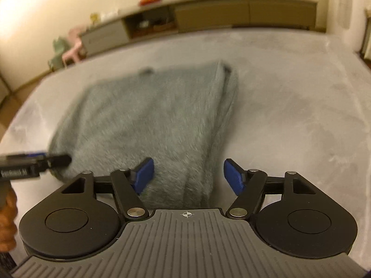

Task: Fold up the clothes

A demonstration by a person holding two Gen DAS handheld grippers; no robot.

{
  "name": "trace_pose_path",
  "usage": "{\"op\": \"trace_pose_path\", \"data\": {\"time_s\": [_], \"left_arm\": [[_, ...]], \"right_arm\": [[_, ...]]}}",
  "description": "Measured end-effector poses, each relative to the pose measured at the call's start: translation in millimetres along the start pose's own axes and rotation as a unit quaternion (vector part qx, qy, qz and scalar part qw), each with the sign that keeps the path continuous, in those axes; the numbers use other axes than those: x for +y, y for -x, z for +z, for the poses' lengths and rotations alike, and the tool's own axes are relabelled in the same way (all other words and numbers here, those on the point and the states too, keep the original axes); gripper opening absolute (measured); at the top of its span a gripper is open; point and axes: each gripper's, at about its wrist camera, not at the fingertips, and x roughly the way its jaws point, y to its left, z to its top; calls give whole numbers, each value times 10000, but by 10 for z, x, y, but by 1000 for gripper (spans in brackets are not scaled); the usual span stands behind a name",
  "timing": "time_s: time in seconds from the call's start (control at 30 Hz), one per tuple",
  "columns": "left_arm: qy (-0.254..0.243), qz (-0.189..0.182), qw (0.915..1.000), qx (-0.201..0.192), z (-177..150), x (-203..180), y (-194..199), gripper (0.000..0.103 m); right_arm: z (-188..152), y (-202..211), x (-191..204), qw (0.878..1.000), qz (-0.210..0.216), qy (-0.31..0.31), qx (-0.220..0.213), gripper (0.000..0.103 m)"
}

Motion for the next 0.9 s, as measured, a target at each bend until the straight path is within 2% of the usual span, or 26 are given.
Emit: {"op": "trace_pose_path", "data": {"time_s": [0.03,0.1,0.2,0.43,0.57,0.9], "left_arm": [[-124,43,9999,-84,-21,-43,72,79],[-354,80,9991,-211,-62,-123,178,91],[-646,131,9974,-298,-154,-334,258,92],[-650,99,9977,-133,-291,-496,439,103],[-747,148,9971,-52,-355,-619,503,103],[-792,-37,9968,98,-475,-736,531,103]], "right_arm": [[-13,94,32,9999,-44,21,-135,73],[-76,240,124,9990,-221,153,-352,81],[-219,329,271,9972,-437,375,-470,85],[-506,502,459,9948,-617,611,-527,88],[-600,536,500,9949,-677,567,-484,89],[-638,550,495,9947,-694,572,-497,91]]}}
